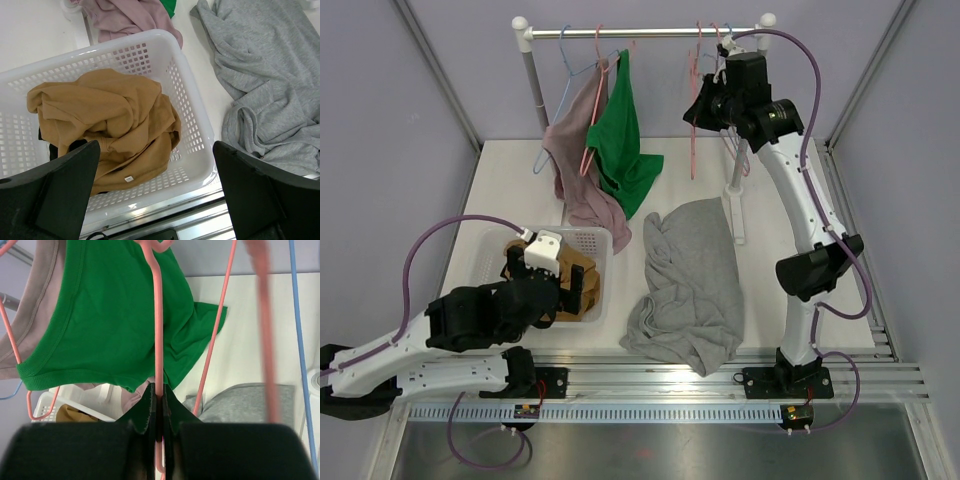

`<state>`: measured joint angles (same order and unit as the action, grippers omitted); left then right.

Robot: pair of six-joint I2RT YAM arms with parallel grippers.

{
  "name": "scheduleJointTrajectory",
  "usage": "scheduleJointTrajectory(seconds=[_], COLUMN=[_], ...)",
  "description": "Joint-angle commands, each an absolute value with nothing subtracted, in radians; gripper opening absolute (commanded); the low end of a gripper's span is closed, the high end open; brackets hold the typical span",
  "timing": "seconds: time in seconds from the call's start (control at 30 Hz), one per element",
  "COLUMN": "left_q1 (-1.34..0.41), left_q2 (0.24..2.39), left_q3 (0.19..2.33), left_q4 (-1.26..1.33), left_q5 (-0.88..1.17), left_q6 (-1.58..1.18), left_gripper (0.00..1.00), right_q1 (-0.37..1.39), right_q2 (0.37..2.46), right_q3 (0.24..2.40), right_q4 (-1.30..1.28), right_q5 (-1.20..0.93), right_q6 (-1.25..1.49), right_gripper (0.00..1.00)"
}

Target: Remove the tank top from the hanger

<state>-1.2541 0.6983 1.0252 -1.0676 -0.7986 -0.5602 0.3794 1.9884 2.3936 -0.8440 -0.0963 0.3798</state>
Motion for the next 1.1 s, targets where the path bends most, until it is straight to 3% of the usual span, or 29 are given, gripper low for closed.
scheduleJointTrajectory(seconds=[0.0, 0.1, 0.2, 0.3, 0.43, 0.6, 0.77, 0.97, 1.07], left_q1=[-1.256, -1.256, -1.256, -1.256, -1.256, -1.256, -1.256, -1.256, -1.255], left_q2=[0.712, 0.719, 0.73, 0.744, 0.775, 0.856, 1.04, 1.359, 1.515], left_q3=[1.029, 1.038, 1.048, 1.055, 1.031, 0.962, 0.957, 1.028, 1.092], left_q4=[-1.035, -1.026, -1.009, -0.979, -0.875, -0.669, -0.46, -0.331, -0.319], left_q5=[-0.824, -0.821, -0.813, -0.789, -0.743, -0.626, -0.494, -0.431, -0.439], left_q6=[-0.577, -0.574, -0.574, -0.575, -0.577, -0.558, -0.538, -0.515, -0.503], left_gripper=[0.99, 0.99, 0.99, 0.99, 0.99, 0.99, 0.99, 0.99, 0.99], right_q1=[0.365, 0.362, 0.362, 0.361, 0.36, 0.362, 0.36, 0.36, 0.36], right_q2=[1.918, 1.901, 1.875, 1.85, 1.751, 1.582, 1.343, 0.945, 0.787], right_q3=[2.398, 2.382, 2.362, 2.353, 2.326, 2.163, 1.984, 1.515, 1.407], right_q4=[-0.85, -0.857, -0.856, -0.868, -0.888, -0.873, -0.876, -0.715, -0.686], right_q5=[-0.078, -0.087, -0.101, -0.11, -0.117, -0.187, -0.23, -0.285, -0.34], right_q6=[0.402, 0.403, 0.402, 0.393, 0.367, 0.31, 0.265, 0.351, 0.371], right_gripper=[0.01, 0.08, 0.35, 0.55, 0.63, 0.98, 1.0, 0.99, 1.0])
